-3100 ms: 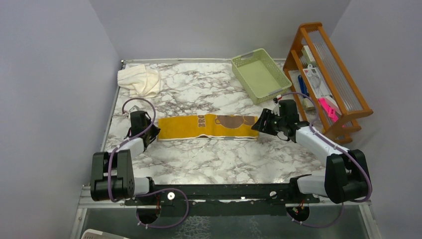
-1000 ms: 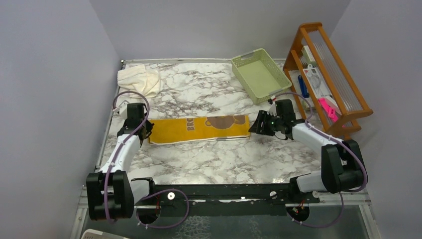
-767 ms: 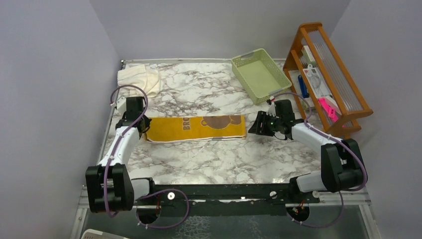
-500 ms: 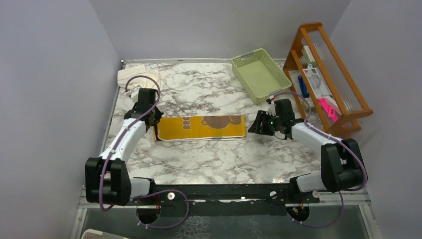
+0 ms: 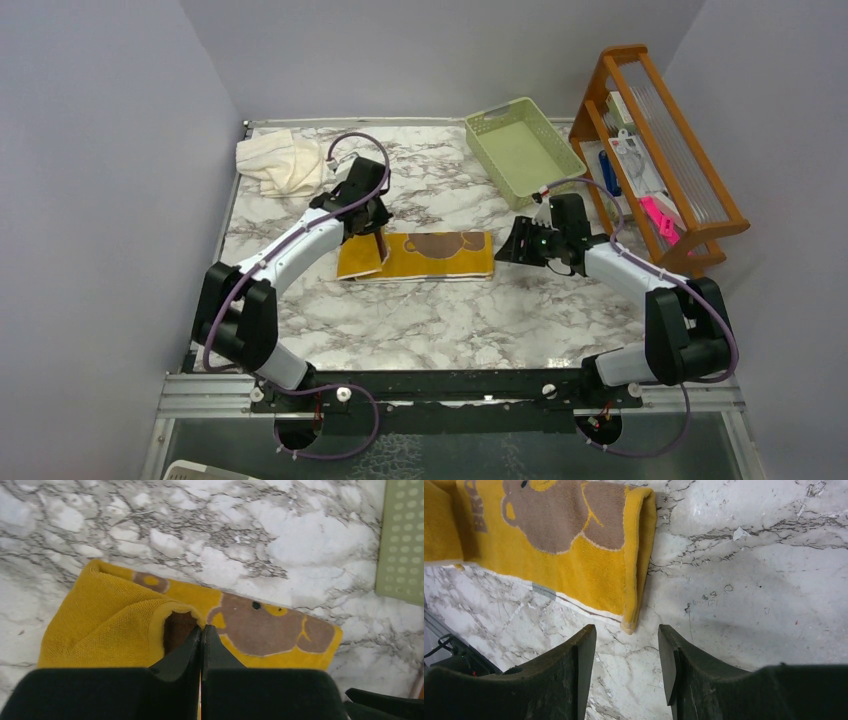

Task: Roll the towels
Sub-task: Fold the towel at the center of the board.

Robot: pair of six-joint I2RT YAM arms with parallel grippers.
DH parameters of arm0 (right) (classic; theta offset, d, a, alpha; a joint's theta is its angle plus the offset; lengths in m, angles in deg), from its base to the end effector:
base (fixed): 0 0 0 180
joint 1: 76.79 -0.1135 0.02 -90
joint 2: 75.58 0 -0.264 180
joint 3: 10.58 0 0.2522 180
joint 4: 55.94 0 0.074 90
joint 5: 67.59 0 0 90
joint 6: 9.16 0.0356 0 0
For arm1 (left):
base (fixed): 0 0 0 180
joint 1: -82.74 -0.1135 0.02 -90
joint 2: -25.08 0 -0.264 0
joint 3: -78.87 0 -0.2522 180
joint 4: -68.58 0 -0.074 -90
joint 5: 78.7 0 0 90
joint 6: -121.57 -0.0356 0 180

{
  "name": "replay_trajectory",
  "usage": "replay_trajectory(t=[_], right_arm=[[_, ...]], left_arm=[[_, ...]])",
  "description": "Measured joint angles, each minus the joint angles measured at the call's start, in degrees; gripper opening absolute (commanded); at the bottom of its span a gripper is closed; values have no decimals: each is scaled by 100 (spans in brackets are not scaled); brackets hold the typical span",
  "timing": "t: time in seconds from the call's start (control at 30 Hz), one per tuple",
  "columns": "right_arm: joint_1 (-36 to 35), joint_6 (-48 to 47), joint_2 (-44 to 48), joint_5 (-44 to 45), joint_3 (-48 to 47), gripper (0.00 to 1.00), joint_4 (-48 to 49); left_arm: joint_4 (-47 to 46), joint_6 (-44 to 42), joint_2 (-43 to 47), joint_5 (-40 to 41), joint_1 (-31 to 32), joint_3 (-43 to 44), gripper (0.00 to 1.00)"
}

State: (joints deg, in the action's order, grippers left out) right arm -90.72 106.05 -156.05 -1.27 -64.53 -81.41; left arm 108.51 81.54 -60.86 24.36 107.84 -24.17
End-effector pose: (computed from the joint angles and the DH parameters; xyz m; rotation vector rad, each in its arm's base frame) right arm 0.2563 0.0783 0.1773 0.0671 2.5445 0.7944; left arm 0.2949 -0.1292 0.2556 -0.6224 2.3407 -0.3329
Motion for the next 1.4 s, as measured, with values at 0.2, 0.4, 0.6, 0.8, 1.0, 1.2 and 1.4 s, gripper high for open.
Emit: replay_trajectory(t=[0.2,0.4,0.6,0.8,1.0,1.2,1.4], right_arm=[[0,0,2,0,-13,49,17],[0,0,2,0,-13,51,22],[-2,0,2,-17,4,52,138],[-70,0,2,-155,63,53,387],[-339,0,48,-286,203,53,702],[-1257,-2,313,-234,168,53,1200],[-2063,9,-603,-151,-590,52,1482]], left_arm=[[4,330,-415,-168,444,564,0],[-2,531,-828,-264,800,975,0],[-2,573,-1366,-348,1040,1130,2],[-42,457,-2323,-817,1064,1497,35],[-249,129,-2498,-1248,1064,1858,99],[-546,-315,-1543,-1438,669,1799,99],[-894,-522,48,-1539,-651,802,99]])
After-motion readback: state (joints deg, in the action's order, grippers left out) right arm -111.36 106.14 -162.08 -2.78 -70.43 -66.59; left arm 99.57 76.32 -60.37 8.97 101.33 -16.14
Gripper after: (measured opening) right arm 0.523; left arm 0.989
